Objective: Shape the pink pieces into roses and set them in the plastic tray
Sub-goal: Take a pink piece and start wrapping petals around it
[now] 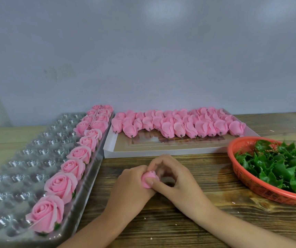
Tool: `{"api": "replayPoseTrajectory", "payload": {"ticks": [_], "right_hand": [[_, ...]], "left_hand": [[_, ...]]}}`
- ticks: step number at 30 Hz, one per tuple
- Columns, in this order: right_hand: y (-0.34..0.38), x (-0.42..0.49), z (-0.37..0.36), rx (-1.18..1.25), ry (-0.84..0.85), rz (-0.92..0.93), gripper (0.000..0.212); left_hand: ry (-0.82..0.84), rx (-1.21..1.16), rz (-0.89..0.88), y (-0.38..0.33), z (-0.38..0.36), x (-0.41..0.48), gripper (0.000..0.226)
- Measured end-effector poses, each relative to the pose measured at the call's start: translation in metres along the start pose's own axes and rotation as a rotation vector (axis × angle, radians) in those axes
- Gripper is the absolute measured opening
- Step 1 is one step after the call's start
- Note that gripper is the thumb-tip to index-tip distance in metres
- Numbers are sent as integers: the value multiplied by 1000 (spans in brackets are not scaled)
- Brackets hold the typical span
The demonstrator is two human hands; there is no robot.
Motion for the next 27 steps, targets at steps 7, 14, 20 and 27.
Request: {"api": "replayPoseTrajectory", "payload": {"ticks": [7,14,20,27], "right_hand": [[0,-1,-1,-30,10,-17,10],[11,-2,2,-116,-11,121,10],[-1,-2,1,-15,-9,-31,17],[-4,-1,2,-50,-27,-59,10]], "left_hand": [[21,99,-107,-7,-3,-2,16],[35,-8,-43,-3,-4,0,12],[44,47,-68,-3,-5,0,22],[29,80,-160,-13,-3,-7,23]]}}
Point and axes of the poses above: each hand's wrist, its own x-axis towards the middle knuckle, its own z-axis out of the back of the hand, y = z × x, the point moved 7 cm from there along x, towards the middle knuckle, and after that the axes turned 9 degrees about -y, right-handed, at the moved point
